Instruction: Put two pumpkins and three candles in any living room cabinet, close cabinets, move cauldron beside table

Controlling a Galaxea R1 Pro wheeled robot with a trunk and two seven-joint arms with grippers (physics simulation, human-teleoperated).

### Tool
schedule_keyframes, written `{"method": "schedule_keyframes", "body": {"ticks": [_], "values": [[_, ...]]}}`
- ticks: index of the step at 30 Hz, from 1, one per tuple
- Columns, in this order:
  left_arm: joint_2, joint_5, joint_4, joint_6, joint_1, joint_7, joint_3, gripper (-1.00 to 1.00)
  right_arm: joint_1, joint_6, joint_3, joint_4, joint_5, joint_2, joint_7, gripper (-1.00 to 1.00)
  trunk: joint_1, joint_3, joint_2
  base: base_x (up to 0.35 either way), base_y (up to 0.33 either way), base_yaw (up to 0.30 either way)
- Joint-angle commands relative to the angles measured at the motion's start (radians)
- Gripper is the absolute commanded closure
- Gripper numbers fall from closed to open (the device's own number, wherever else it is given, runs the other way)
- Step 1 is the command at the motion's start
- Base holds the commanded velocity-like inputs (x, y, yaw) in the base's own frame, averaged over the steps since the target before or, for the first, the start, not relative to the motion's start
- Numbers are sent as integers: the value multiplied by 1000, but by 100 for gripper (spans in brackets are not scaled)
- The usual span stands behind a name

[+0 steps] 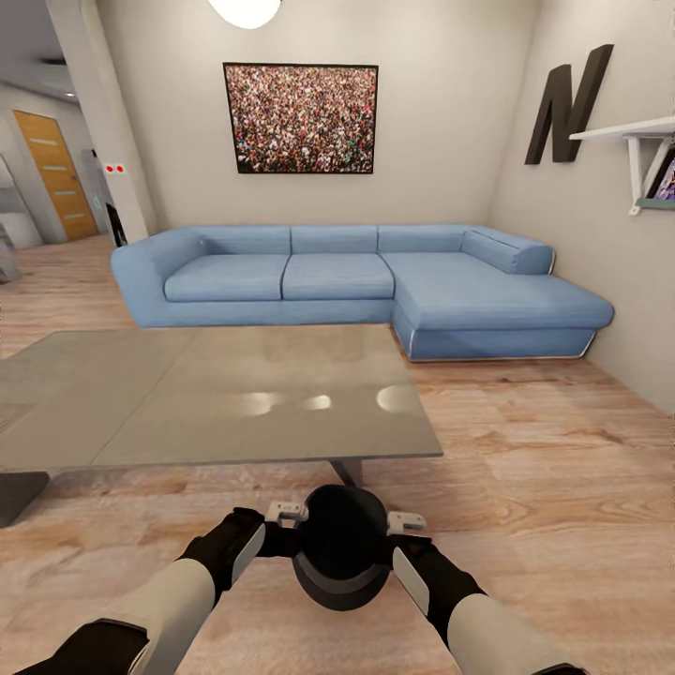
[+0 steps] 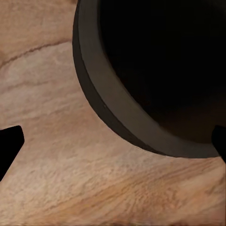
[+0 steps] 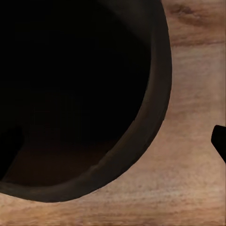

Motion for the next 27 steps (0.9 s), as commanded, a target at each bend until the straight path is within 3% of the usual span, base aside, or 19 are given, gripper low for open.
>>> {"method": "schedule_keyframes", "body": {"ticks": [1, 6, 27], "values": [[1, 3, -2, 5, 0, -1, -5, -100, 0, 4, 5, -2, -10, 0, -9, -100, -1, -1, 0, -172, 0, 0], [0, 4, -2, 5, 0, 0, -5, -100, 0, 5, 5, -2, -10, 0, -9, -100, -1, -1, 0, -72, 0, 0], [0, 5, 4, 19, 0, 7, -4, -100, 0, 2, 5, -2, -9, 0, -9, -100, -10, 80, 4, -4, 0, 0]]}}
